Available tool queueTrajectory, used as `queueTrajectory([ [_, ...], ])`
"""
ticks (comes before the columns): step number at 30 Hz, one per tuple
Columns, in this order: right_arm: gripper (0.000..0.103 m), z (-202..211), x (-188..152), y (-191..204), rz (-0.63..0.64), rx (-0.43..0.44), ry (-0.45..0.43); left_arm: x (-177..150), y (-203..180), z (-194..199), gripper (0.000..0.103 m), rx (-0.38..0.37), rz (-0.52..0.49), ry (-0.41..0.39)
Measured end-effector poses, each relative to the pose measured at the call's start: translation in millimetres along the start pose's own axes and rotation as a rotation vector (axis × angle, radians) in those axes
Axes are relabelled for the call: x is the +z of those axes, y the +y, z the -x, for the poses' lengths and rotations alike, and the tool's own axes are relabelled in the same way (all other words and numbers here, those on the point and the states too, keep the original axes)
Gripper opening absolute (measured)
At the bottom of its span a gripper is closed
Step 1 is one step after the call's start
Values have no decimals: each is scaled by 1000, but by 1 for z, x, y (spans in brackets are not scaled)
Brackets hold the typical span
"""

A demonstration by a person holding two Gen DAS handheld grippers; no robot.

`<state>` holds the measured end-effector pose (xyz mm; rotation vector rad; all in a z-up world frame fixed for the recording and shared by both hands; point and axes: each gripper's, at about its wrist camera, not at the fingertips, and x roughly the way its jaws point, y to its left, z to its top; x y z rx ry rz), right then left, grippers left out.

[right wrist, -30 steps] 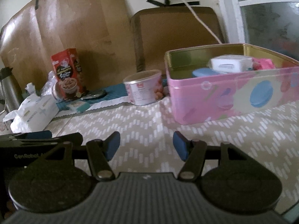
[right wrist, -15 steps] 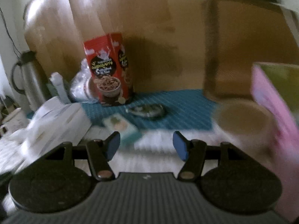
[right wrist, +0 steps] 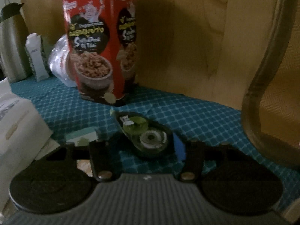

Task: Organize soft objects
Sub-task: 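Grasp the green tape dispenser on the blue mat with the right gripper, then carry the tape dispenser into the pink tin and open the right gripper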

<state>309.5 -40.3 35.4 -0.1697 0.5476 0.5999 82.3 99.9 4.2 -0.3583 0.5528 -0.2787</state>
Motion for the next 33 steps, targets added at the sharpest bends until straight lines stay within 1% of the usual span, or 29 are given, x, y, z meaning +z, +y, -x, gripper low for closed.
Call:
queueTrajectory([
  [4, 55, 8, -2, 8, 18, -15, -11, 0, 0, 0, 102, 1, 1, 1],
  [10, 55, 36, -24, 4, -57, -63, -20, 0, 0, 0, 102, 0, 0, 1],
  [13, 55, 63, -44, 6, -61, -62, -22, 0, 0, 0, 102, 3, 0, 0],
  [14, 55, 74, -53, 7, -64, -48, -23, 0, 0, 1, 102, 3, -1, 0],
  [17, 53, 112, -84, 11, -61, -33, -36, 0, -2, 2, 102, -8, -7, -2],
  [20, 53, 149, -116, 9, -104, 8, -48, -1, -7, 3, 98, -31, -31, 6],
  [22, 53, 175, -138, 6, -138, 26, -57, -3, -14, 1, 89, -63, -60, 42],
  [23, 53, 188, -149, 5, -151, 31, -66, -3, -20, 0, 87, -88, -67, 68],
  [24, 53, 199, -158, 6, -160, 28, -79, -5, -26, -2, 82, -131, -57, 99],
  [27, 53, 221, -182, 3, -243, 43, -96, -13, -49, -11, 74, -281, 17, 219],
  [28, 53, 225, -188, 1, -281, 53, -107, -15, -57, -17, 70, -301, 34, 263],
  [29, 53, 230, -194, -3, -330, 73, -118, -18, -66, -23, 69, -309, 51, 305],
  [30, 53, 233, -198, -6, -377, 96, -125, -20, -71, -29, 66, -320, 64, 330],
  [32, 53, 236, -205, -12, -454, 140, -152, -22, -79, -40, 53, -339, 97, 369],
  [33, 53, 238, -208, -14, -461, 151, -161, -24, -83, -46, 39, -345, 109, 392],
])
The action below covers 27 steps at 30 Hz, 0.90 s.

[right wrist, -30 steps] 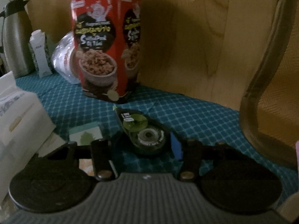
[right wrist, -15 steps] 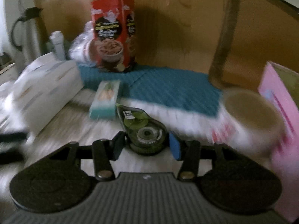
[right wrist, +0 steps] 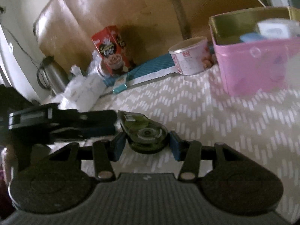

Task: Organize soft objects

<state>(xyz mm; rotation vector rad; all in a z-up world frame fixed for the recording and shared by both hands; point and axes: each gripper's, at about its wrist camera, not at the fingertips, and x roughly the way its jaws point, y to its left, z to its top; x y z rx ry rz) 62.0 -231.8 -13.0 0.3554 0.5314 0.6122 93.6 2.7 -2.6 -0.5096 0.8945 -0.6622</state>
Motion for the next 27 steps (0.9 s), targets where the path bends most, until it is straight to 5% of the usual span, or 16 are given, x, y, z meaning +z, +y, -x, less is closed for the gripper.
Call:
queueTrajectory([
  [5, 53, 11, -3, 0, 50, -28, -47, 10, -27, -17, 31, -30, -42, 1],
  [9, 53, 37, 8, -10, 88, -59, -176, 32, -76, -32, 30, -54, -164, -26],
  [15, 53, 57, 38, -22, 203, -230, -353, 58, -136, -85, 31, -66, -311, -25],
  [18, 53, 55, 52, -47, 209, -318, -383, 61, -150, -113, 61, 47, -329, -55],
  [20, 53, 41, 63, -60, 214, -409, -388, 60, -152, -121, 63, 122, -338, -81],
  [23, 57, 22, 71, -78, 223, -609, -389, 52, -154, -113, 65, 127, -367, -106],
  [27, 59, 37, 61, -80, 185, -556, -437, 40, -158, -96, 68, 169, -447, -162],
])
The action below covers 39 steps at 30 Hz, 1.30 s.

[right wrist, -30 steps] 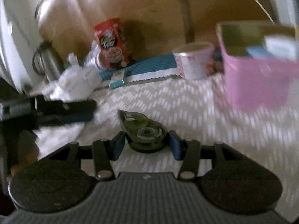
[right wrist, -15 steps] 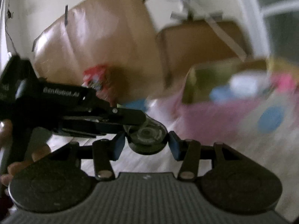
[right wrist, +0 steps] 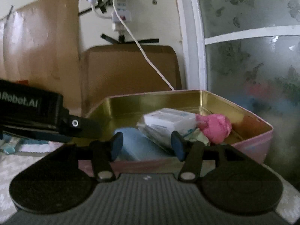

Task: Organize soft objects

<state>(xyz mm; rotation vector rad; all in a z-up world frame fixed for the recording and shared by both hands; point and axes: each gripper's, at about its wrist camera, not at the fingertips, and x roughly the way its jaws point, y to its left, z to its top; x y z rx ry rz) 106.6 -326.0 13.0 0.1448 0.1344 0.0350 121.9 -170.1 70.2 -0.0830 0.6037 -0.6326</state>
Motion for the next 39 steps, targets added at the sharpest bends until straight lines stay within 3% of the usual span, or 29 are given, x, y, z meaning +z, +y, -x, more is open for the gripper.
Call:
queueTrajectory([
  [5, 59, 28, -8, 17, 41, 39, -41, -16, 12, 23, 68, -1, 6, -14],
  [9, 59, 43, -10, 30, 40, 85, -44, -39, 37, 51, 71, 41, 23, -25],
  [12, 59, 51, -9, 44, 57, 120, -56, -58, 71, 74, 71, 115, 70, -13],
  [15, 58, 52, -5, 63, 85, 186, -46, -79, 113, 93, 71, 259, 114, 20],
  [18, 56, 44, -2, 91, 111, 326, 19, -101, 154, 111, 69, 391, 164, 37],
  [21, 52, 21, -1, 129, 152, 489, 155, -114, 170, 134, 70, 497, 139, -7],
  [26, 51, -39, -5, 204, 222, 584, 288, -118, 186, 156, 73, 471, 256, -131],
  [32, 52, -97, -5, 278, 278, 583, 352, -120, 196, 158, 73, 444, 314, -137],
  [35, 48, -120, -14, 296, 333, 533, 428, -121, 198, 160, 73, 441, 332, -145],
  [36, 44, -121, -11, 293, 302, 544, 427, -121, 199, 160, 73, 440, 334, -146],
  [39, 44, -113, -13, 284, 301, 570, 430, -120, 199, 159, 73, 436, 332, -136],
])
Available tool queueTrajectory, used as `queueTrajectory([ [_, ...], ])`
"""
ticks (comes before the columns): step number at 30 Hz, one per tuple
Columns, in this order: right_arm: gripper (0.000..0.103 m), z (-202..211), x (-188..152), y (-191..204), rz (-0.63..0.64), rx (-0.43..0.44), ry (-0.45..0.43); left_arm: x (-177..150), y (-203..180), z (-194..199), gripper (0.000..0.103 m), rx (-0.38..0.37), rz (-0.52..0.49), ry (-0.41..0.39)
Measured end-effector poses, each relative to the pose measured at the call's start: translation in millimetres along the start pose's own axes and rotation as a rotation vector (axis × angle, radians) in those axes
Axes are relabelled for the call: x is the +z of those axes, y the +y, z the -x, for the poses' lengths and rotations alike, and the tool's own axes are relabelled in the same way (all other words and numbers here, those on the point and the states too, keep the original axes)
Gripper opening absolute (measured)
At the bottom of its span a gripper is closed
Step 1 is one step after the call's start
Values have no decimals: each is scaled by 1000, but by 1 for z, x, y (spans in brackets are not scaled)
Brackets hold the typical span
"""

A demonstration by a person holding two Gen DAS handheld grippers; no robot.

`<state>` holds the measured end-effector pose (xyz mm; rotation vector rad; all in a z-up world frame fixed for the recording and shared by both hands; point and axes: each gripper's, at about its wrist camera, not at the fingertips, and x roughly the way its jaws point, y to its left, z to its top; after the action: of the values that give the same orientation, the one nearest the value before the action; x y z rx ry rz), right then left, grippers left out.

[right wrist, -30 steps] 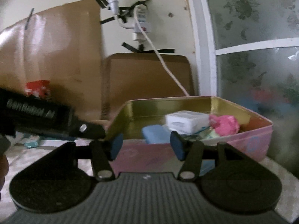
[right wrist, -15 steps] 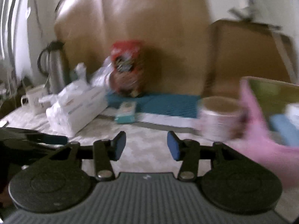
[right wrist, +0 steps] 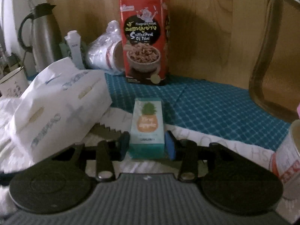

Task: Organize soft objects

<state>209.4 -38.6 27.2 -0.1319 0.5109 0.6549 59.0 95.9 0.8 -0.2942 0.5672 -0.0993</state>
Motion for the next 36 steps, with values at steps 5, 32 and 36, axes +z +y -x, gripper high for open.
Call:
queueTrajectory([
  [5, 44, 41, -29, 2, 67, 32, 2, 0, -1, -3, 81, -25, -15, 34],
  [32, 50, 237, -186, -68, 52, -217, -139, -44, -177, -34, 75, -456, -318, 347],
  [36, 50, 241, -190, -64, 65, -171, -164, -40, -164, -32, 71, -460, -276, 368],
])
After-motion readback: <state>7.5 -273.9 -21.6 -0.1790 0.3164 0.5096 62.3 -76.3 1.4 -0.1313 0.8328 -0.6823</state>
